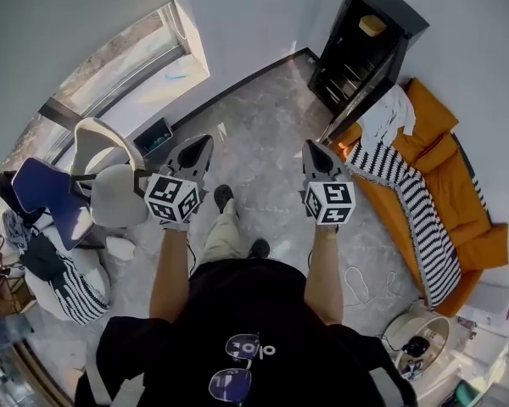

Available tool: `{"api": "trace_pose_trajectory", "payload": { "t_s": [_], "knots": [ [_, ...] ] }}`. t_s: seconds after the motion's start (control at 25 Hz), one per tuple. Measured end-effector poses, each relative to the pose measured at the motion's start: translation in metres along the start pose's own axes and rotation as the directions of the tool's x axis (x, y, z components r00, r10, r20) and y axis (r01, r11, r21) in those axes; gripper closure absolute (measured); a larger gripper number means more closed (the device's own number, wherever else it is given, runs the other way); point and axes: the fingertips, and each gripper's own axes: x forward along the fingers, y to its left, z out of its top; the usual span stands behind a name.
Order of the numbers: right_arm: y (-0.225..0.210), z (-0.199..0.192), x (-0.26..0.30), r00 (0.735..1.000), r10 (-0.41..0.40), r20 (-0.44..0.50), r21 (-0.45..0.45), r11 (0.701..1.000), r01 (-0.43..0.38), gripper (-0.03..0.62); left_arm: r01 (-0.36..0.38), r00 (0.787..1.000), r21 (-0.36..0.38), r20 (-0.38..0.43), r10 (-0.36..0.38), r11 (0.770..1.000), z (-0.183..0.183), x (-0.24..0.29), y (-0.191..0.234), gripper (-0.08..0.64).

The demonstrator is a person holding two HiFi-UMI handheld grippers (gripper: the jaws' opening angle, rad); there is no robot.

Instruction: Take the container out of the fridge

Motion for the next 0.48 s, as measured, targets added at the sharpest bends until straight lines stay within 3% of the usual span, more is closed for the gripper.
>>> {"api": "trace_pose_trajectory", "payload": {
  "t_s": [0.24, 0.48],
  "knots": [
    [-0.038, 0.019, 0.101, 0.999, -0.038, -0.019, -0.015, 0.999, 0.038, 0.591, 0.048, 0.999, -0.007, 0.003, -0.048, 0.999, 0.005, 0.092, 0.070, 0.560],
    [-0.072, 0.068, 0.206, 0.996, -0.084, -0.044, -0.056, 0.995, 0.081, 0.591, 0.119, 0.993, -0.018, -0.020, -0.120, 0.993, 0.021, 0.184, 0.151, 0.560]
  ]
}}
